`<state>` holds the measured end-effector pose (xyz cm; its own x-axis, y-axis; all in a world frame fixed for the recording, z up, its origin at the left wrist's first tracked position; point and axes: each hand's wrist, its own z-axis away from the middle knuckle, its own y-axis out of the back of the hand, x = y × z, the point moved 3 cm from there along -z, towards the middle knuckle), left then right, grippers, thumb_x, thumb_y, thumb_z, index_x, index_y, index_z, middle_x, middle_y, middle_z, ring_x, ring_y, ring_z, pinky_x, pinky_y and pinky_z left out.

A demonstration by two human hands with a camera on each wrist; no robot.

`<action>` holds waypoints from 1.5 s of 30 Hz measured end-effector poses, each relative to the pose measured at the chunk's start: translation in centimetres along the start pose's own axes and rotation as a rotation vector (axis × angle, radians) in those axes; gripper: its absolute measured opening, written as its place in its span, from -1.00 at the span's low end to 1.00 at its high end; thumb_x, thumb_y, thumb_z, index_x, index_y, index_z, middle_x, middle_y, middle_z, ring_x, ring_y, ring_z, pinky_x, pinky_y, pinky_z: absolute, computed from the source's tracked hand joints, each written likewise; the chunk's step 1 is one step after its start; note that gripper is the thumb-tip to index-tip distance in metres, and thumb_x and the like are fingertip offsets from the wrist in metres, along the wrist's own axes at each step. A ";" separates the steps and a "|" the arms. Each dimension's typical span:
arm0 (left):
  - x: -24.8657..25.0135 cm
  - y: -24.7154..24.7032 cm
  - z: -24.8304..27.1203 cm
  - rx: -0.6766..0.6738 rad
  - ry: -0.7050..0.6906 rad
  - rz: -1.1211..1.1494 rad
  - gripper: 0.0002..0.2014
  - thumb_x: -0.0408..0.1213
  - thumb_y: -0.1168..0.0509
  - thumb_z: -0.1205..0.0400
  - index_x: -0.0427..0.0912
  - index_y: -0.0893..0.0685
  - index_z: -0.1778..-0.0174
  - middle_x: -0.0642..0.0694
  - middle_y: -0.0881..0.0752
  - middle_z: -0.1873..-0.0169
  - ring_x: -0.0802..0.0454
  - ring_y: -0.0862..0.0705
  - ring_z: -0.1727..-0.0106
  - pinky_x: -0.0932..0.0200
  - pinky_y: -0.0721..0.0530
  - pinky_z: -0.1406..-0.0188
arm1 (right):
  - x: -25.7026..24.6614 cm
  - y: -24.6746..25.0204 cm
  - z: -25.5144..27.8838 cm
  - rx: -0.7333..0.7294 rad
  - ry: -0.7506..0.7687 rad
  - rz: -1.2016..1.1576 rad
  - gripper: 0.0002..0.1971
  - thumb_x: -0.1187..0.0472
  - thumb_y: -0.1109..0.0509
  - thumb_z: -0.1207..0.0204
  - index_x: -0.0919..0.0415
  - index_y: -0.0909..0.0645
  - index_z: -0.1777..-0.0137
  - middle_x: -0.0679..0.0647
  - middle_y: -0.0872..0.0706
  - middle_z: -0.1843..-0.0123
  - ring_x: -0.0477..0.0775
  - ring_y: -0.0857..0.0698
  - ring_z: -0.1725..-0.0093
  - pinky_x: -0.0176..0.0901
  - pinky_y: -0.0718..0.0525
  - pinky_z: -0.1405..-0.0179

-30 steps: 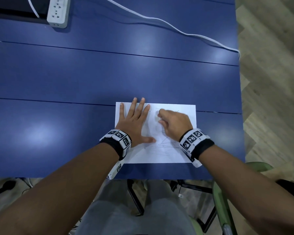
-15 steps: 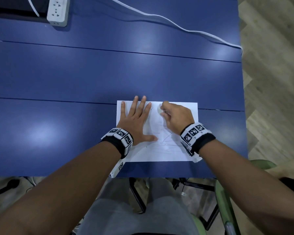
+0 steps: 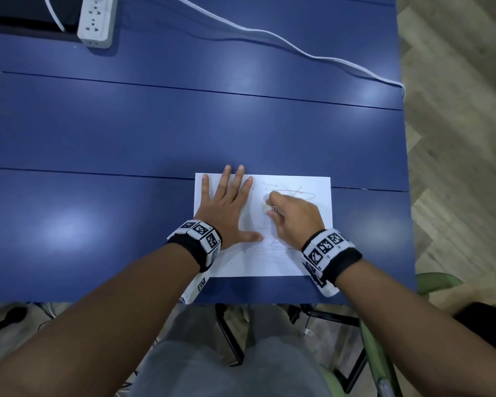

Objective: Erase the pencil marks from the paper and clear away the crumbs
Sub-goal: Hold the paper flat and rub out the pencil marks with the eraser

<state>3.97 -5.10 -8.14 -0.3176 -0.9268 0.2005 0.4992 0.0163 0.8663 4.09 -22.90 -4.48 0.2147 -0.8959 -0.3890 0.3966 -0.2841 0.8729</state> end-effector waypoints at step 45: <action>0.2 -0.1 -0.1 -0.022 0.003 -0.024 0.31 0.72 0.07 -0.34 -0.12 0.47 -0.72 -0.13 0.58 -0.67 -0.23 0.56 -0.68 -0.55 0.37 -0.60 | -0.6 0.7 -3.9 0.098 -0.104 0.009 -0.86 0.10 -0.28 -0.62 0.08 -0.44 -0.11 0.02 -0.77 0.13 0.21 -0.71 0.18 -0.03 -0.64 0.28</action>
<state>3.99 -5.29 -8.23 -0.3272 -0.9280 0.1780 0.5087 -0.0142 0.8608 7.75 -21.25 -4.79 0.1217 -0.9277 -0.3530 0.3053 -0.3034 0.9026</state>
